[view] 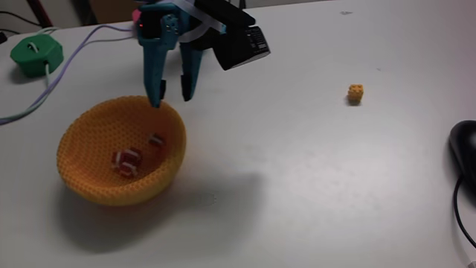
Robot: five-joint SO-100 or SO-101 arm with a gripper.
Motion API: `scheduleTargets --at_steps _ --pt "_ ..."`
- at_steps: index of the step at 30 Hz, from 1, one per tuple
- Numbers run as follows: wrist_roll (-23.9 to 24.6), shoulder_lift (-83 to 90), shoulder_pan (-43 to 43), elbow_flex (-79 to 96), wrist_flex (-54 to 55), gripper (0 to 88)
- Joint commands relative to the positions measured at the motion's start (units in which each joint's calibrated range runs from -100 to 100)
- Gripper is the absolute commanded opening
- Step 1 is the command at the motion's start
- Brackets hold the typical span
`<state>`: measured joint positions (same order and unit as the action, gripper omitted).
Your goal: Place cube pieces into the yellow basket
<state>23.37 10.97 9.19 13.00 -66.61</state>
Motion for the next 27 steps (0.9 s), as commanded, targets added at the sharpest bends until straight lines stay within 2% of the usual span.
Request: scheduleTargets --at_steps 1,3,4,7,12,14,17,19,23,27 --pt "0.88 2.48 0.41 1.39 2.67 24.7" --pt "2.39 2.38 0.23 0.43 1.80 18.3" --pt "3.61 2.48 -1.17 0.43 0.93 11.8" --pt "6.79 2.67 -11.52 1.78 1.36 1.8" --pt "12.26 -1.40 -33.05 2.84 3.27 2.7" --pt "15.04 -2.54 -40.50 4.95 9.01 5.1" --pt "19.15 -2.73 -49.08 13.62 24.39 7.7" --pt "20.66 -2.73 -52.62 18.82 33.16 9.8" --pt "23.25 -2.16 -55.88 24.12 39.76 10.4" --pt "23.44 -2.07 -57.18 33.17 56.62 11.0"
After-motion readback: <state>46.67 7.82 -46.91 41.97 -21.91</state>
